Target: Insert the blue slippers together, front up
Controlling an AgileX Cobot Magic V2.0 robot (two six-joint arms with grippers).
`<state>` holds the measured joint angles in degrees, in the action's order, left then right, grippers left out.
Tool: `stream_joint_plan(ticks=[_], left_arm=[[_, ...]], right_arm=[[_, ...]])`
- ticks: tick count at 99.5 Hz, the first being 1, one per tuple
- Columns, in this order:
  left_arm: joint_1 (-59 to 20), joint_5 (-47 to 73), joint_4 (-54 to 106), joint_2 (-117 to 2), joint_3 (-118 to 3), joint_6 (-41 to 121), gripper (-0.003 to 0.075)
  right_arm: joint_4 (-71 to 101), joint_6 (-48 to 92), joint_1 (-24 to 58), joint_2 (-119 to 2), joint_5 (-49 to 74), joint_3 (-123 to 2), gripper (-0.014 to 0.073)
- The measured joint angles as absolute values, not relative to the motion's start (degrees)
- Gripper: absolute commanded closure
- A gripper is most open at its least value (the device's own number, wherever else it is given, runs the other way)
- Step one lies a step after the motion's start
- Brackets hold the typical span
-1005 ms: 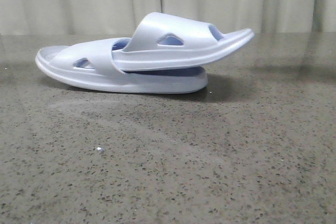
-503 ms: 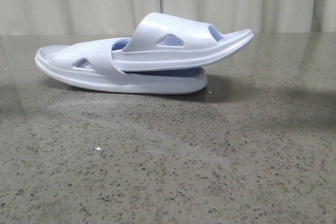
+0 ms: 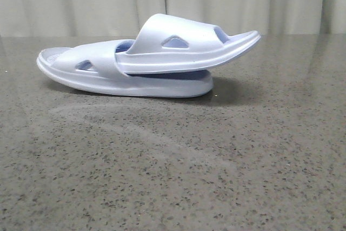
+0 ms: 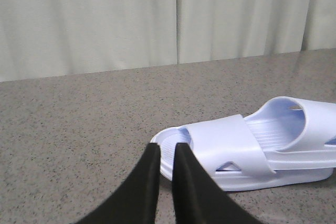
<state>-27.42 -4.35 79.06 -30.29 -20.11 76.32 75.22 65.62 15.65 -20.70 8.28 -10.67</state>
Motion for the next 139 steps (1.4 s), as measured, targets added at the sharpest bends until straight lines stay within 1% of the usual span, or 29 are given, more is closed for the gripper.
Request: stream_joint_plan(ticks=[11,20,108,113,117,130,139], left_arm=[[-27.9,-5.2,79.6,-25.7,-18.2,76.5,0.0705],[-27.9,-5.7,79.8,-24.2,-18.0,76.5,0.0705],[-27.9,-6.9,81.7,-24.1,-17.4,75.3,0.0705],[-27.9,-8.6,78.0,-24.1,-16.4,70.4,0.0705],[-27.7,-9.8,72.7,-24.1,-15.2,62.9,0.0705],[-24.2,-11.6,42.6,-23.0,-10.2,30.9,0.0705],[-19.3,-9.6,26.1,-20.4,-7.1,14.8,0.0705]], right_arm=[[75.9,65.6,15.6,-19.6,6.8,-10.2,0.0673],[76.1,65.6,15.6,-19.5,6.7,-10.1,0.0673],[76.2,65.7,15.6,-19.5,6.7,-9.9,0.0673],[76.2,65.7,15.6,-19.5,6.7,-9.9,0.0673],[76.2,65.7,15.6,-19.5,6.7,-9.9,0.0673],[76.2,65.7,15.6,-19.5,6.7,-9.9,0.0673],[76.2,65.7,15.6,-19.5,6.7,-9.9,0.0673]])
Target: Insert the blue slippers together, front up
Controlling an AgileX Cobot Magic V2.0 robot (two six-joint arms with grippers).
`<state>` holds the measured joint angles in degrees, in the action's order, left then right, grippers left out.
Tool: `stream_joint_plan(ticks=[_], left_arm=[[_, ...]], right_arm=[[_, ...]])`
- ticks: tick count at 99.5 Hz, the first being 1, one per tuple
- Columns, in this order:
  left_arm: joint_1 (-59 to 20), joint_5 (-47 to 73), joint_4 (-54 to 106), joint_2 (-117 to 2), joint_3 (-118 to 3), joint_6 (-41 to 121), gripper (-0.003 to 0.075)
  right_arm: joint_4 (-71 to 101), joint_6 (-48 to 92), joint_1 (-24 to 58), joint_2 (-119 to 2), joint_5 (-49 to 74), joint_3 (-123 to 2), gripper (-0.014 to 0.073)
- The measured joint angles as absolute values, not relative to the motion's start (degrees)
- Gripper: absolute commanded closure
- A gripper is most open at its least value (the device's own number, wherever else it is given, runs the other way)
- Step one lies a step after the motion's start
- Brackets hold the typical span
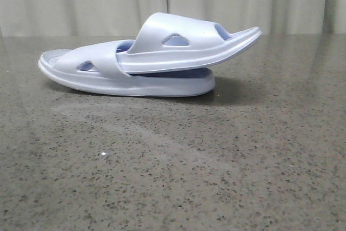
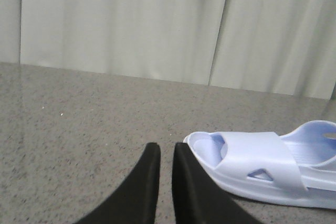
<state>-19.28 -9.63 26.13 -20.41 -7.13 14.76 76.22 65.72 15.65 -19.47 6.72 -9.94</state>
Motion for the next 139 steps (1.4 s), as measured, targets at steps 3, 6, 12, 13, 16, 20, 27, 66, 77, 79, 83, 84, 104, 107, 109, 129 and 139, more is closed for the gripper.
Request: stream_joint_plan(ticks=[3,6,12,13,16,20,27,66,77,79,83,84,104,107,109,129,139], left_arm=[[-17.2,-8.4,22.6,-19.2,-6.4,10.1,0.0705],[-15.5,-7.0,19.7,-17.5,-5.7,7.2,0.0705],[-12.1,-3.2,15.0,-14.6,-4.9,3.3,0.0705],[-11.2,-2.8,14.6,-13.9,-4.9,3.0,0.0705],[-9.5,-0.7,13.0,-12.6,-4.8,2.1,0.0705],[-7.0,1.1,11.6,-10.9,-4.8,1.3,0.0705],[-3.2,3.2,9.5,-8.9,-4.6,0.6,0.0705],[1.8,5.7,6.3,-1.3,0.2,-0.9,0.0705],[1.8,7.2,6.0,0.2,0.2,-0.9,0.0705],[1.8,7.6,6.0,0.2,0.2,-0.9,0.0705],[1.8,8.3,5.9,0.2,0.2,-0.9,0.0705],[1.8,8.5,5.9,0.2,0.2,-0.9,0.0705],[1.8,10.1,5.6,0.2,0.2,-0.9,0.0705],[1.8,10.1,5.6,0.2,0.2,-0.9,0.0705],[1.8,10.1,5.6,0.2,0.2,-0.9,0.0705],[1.8,10.1,5.5,0.2,0.2,-0.9,0.0705],[1.8,10.1,5.5,0.2,0.2,-0.9,0.0705]], right_arm=[[76.2,65.7,15.6,-19.5,6.7,-9.9,0.0673],[76.2,65.7,15.6,-19.5,6.7,-9.9,0.0673],[76.2,65.7,15.6,-19.5,6.7,-9.9,0.0673],[76.2,65.7,15.6,-19.5,6.7,-9.9,0.0673],[76.2,65.7,15.6,-19.5,6.7,-9.9,0.0673],[76.2,65.7,15.6,-19.5,6.7,-9.9,0.0673],[76.2,65.7,15.6,-19.5,6.7,-9.9,0.0673],[76.2,65.7,15.6,-19.5,6.7,-9.9,0.0673],[76.2,65.7,15.7,-19.5,6.7,-9.9,0.0673],[76.2,65.7,15.7,-19.5,6.7,-9.9,0.0673],[76.2,65.7,15.7,-19.5,6.7,-9.9,0.0673],[76.2,65.7,15.7,-19.5,6.7,-9.9,0.0673],[76.2,65.8,15.7,-19.5,6.7,-9.9,0.0673],[76.2,65.8,15.7,-19.5,6.7,-9.9,0.0673],[76.2,65.8,15.7,-19.5,6.7,-9.9,0.0673],[76.2,65.8,15.7,-19.5,6.7,-9.9,0.0673],[76.2,65.8,15.7,-19.5,6.7,-9.9,0.0673]])
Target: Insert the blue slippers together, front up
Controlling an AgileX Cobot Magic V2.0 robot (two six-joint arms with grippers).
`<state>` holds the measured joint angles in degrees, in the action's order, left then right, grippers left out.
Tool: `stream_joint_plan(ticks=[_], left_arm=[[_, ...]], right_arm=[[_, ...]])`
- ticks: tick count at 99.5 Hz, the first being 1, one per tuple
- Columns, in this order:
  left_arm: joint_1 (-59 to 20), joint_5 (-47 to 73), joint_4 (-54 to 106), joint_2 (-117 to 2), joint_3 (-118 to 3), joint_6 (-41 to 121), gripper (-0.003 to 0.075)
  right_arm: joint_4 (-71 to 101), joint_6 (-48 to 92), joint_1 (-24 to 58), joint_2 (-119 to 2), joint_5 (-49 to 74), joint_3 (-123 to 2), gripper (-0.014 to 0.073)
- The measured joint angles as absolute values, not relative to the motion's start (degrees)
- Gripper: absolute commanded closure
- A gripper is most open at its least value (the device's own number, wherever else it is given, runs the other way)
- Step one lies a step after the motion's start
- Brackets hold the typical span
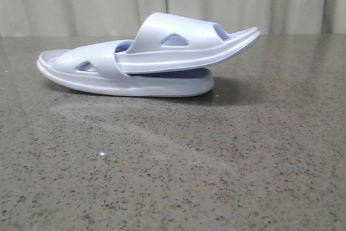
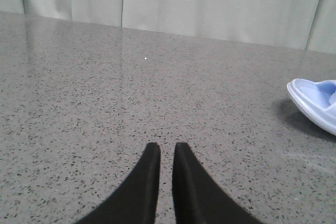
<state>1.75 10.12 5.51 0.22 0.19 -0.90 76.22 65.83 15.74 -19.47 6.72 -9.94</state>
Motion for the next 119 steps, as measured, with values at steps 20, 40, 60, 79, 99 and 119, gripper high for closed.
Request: stream_joint_plan(ticks=[20,40,60,79,99,119], left_arm=[[1.8,10.1,5.5,0.2,0.2,-0.9,0.0705],[1.8,10.1,5.5,0.2,0.2,-0.9,0.0705],[1.8,10.1,5.5,0.2,0.2,-0.9,0.0705],[1.8,10.1,5.5,0.2,0.2,-0.9,0.0705],[1.8,10.2,5.5,0.2,0.2,-0.9,0.0705],[1.8,10.2,5.5,0.2,0.2,-0.9,0.0705]], right_arm=[[76.2,65.8,15.7,-19.5,6.7,-9.9,0.0673],[76.2,65.8,15.7,-19.5,6.7,-9.9,0.0673],[76.2,65.8,15.7,-19.5,6.6,-9.9,0.0673],[68.9,63.7,15.7,-19.5,3.2,-9.9,0.0673],[36.6,37.8,12.6,-19.5,0.7,-9.9,0.0673],[19.2,21.4,4.0,-16.4,0.3,-7.0,0.0673]])
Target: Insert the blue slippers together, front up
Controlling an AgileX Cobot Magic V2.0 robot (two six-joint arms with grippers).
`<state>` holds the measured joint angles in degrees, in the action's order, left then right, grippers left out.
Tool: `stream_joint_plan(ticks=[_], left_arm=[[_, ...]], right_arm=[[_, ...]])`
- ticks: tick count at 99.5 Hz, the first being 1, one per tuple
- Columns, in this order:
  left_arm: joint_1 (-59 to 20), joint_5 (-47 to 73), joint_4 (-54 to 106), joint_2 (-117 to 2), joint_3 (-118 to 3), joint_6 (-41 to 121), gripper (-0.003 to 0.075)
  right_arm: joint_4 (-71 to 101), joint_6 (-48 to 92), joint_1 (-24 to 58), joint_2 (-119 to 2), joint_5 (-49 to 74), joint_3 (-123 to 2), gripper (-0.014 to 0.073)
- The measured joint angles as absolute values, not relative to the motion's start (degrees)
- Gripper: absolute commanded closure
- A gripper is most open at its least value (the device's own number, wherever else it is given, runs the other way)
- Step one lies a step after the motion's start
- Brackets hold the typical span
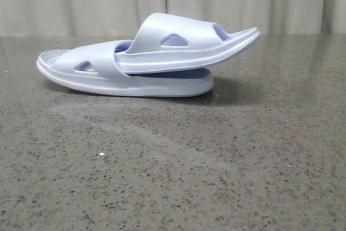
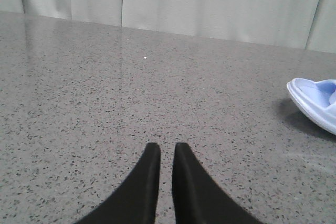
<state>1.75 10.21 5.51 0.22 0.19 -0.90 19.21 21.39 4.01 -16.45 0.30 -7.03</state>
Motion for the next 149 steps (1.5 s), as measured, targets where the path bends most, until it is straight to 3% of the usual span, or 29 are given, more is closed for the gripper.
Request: stream_joint_plan(ticks=[42,81,149], left_arm=[[1.8,10.2,5.5,0.2,0.2,-0.9,0.0705],[1.8,10.4,5.5,0.2,0.2,-0.9,0.0705],[1.8,10.4,5.5,0.2,0.2,-0.9,0.0705]], right_arm=[[8.5,14.6,-0.5,0.1,5.5,0.6,0.0673],[6.7,12.3,-7.7,0.5,7.8,0.6,0.0673],[7.4,8.4,-3.7,0.5,5.9,0.6,0.0673]])
